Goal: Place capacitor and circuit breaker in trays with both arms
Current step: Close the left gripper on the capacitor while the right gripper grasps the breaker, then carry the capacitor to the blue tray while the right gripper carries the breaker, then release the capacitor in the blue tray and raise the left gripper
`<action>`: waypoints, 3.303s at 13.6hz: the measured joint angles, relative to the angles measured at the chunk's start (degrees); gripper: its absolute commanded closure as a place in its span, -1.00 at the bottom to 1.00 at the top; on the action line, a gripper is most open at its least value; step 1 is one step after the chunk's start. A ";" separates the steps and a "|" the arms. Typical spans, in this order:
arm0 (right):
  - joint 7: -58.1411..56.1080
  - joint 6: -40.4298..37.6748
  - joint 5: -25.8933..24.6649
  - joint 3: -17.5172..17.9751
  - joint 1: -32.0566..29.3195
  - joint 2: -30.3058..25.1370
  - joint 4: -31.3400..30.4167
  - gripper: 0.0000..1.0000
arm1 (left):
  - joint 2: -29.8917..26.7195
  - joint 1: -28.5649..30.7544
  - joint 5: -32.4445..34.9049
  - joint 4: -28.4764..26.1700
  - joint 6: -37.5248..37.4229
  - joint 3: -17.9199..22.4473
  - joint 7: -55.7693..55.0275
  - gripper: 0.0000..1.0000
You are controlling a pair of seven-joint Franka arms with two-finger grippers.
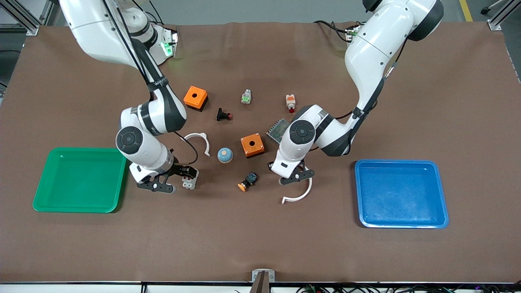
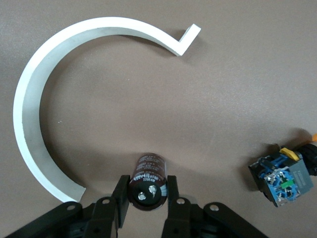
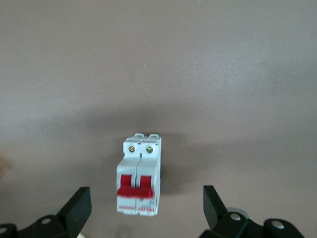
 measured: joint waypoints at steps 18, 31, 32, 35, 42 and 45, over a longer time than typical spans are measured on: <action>-6.21 -10.88 -0.01 -1.79 -3.55 4.08 11.20 0.99 | -9.52 32.77 0.67 0.98 -17.74 1.17 42.80 0.94; -38.52 -6.77 -0.06 -3.04 -31.27 2.83 5.24 1.00 | -3.70 36.51 0.67 1.77 -12.08 0.61 48.36 -1.00; -40.94 -3.89 -0.06 -3.04 -32.59 2.96 3.10 1.00 | -5.31 36.52 0.67 2.24 -13.57 0.56 48.38 -1.00; -45.29 1.00 -0.06 -3.02 -35.79 3.16 -0.65 1.00 | -13.50 36.72 0.67 3.32 -18.26 0.56 50.56 -1.00; -45.66 1.15 -0.06 -2.49 -36.27 3.10 -0.84 -1.00 | -32.52 37.66 -0.55 3.58 -36.39 0.57 57.54 -1.00; -45.66 0.94 -0.06 -2.30 -36.17 2.76 -0.32 -1.00 | -38.94 38.25 -4.80 3.41 -45.05 0.57 57.96 -1.00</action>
